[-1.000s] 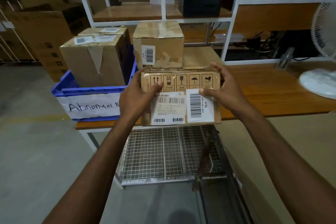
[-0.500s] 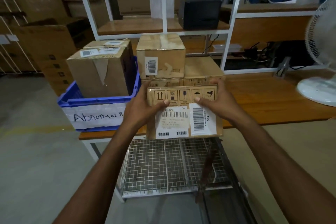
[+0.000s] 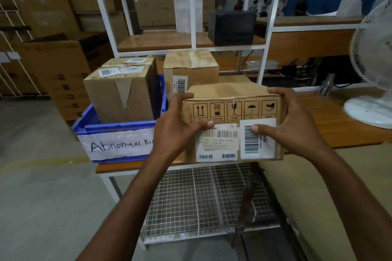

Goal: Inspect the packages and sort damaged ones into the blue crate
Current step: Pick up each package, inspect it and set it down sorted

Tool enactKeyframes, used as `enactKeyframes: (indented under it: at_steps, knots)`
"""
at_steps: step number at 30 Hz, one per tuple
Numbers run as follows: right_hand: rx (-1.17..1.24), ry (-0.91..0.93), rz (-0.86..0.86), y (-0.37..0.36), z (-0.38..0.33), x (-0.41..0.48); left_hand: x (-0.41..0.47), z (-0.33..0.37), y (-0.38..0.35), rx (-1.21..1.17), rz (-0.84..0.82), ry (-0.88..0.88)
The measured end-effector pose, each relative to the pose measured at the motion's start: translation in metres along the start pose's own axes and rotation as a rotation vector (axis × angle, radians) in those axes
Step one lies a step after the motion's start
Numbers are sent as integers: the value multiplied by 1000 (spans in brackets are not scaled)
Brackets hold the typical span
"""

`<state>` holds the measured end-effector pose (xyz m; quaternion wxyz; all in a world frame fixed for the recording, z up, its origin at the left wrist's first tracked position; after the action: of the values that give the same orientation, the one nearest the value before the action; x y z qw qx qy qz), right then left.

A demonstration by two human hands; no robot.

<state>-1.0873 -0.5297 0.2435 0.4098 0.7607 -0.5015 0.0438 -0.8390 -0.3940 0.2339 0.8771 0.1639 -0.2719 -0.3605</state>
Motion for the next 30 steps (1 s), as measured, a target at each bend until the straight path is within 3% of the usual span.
enactKeyframes:
  at_steps: [13,22,30]
  knots:
    - [37,57,176,49,48,17,33,28,-70,-154,47,-114]
    - [90,74,163,63,120,81,81,40,-141,-108,91,-134]
    - [200,72,105,57,175,140,111,35,-185,-53,133,-47]
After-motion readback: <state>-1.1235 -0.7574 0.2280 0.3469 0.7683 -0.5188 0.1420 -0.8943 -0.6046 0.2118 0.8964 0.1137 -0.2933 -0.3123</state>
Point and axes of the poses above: each hand's wrist, its own x-axis towards the middle knuckle, its own y-axis out of the back of the hand, z = x × y, the point moved 6 cm from there along x, towards the middle knuckle, and after that the axes turned 8 degrees about y, right-handed, at the moved point
